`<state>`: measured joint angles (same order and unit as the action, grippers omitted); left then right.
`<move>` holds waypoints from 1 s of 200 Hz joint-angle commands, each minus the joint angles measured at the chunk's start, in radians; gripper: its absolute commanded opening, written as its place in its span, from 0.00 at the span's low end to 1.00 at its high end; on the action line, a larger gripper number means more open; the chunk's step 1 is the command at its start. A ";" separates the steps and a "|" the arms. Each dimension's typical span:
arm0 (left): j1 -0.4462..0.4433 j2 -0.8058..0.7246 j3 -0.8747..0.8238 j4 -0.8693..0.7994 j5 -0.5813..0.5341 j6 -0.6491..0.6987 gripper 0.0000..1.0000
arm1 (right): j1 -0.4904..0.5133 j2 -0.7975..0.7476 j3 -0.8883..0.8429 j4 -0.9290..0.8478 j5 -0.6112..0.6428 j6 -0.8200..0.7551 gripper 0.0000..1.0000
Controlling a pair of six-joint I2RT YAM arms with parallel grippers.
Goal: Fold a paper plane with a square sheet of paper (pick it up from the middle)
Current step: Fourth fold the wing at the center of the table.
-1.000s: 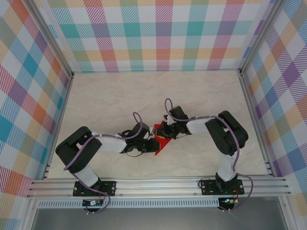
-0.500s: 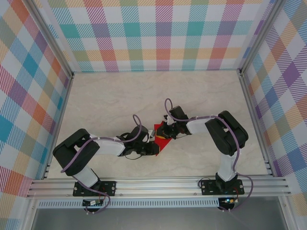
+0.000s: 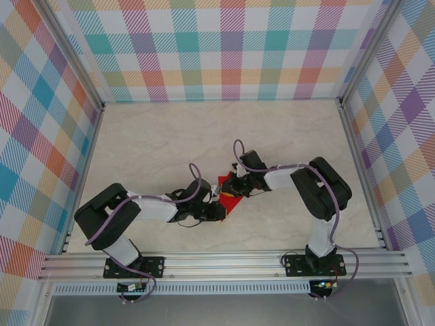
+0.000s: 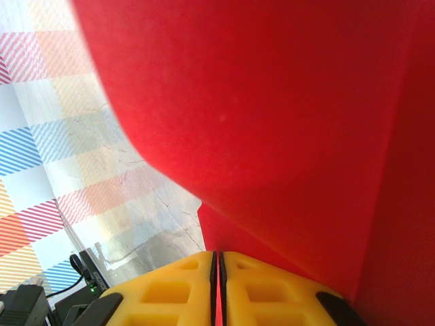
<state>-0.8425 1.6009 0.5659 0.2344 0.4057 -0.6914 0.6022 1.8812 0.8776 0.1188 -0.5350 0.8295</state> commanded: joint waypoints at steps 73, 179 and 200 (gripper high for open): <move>-0.055 -0.097 -0.052 -0.349 0.048 0.018 0.13 | 0.001 0.058 -0.052 -0.093 0.090 0.008 0.13; 0.034 -0.225 0.109 -0.221 -0.001 -0.017 0.19 | 0.001 0.052 -0.051 -0.096 0.091 0.016 0.14; 0.033 -0.129 0.149 -0.159 0.030 -0.020 0.20 | 0.002 0.056 -0.051 -0.088 0.084 0.020 0.14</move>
<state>-0.8158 1.3888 0.6708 -0.0116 0.4019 -0.6998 0.6022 1.8812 0.8761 0.1238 -0.5388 0.8310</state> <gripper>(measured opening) 0.201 0.135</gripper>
